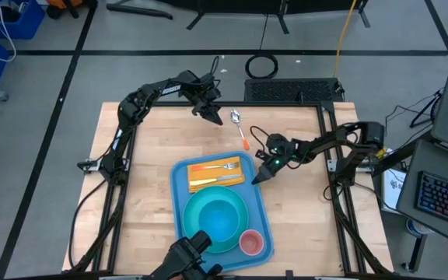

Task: Set up tray
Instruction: Adjust the blue serving tray

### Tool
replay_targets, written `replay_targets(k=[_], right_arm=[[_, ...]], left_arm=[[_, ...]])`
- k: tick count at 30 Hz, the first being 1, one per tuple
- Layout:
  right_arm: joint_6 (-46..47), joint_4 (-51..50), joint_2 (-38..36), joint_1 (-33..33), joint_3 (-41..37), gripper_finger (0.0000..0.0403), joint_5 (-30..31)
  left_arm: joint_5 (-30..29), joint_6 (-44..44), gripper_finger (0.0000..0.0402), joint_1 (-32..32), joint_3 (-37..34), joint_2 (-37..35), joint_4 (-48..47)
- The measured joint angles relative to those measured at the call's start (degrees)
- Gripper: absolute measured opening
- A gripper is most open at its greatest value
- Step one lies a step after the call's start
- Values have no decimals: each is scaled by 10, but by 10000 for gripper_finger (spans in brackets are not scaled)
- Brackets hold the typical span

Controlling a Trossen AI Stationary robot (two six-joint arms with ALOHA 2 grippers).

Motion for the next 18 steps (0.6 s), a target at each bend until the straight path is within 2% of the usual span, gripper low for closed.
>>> replay_targets(k=[5, 9, 18], right_arm=[[23, 77, 23, -1, -1, 1, -12], [24, 92, 27, -1, -1, 1, -11], [-17, 97, -12, -45, -4, 1, -8]], left_arm=[[0, -4, 27, 0, 0, 0, 0], [0, -4, 32, 0, 0, 0, 0], [0, -4, 9, 0, 0, 0, 0]])
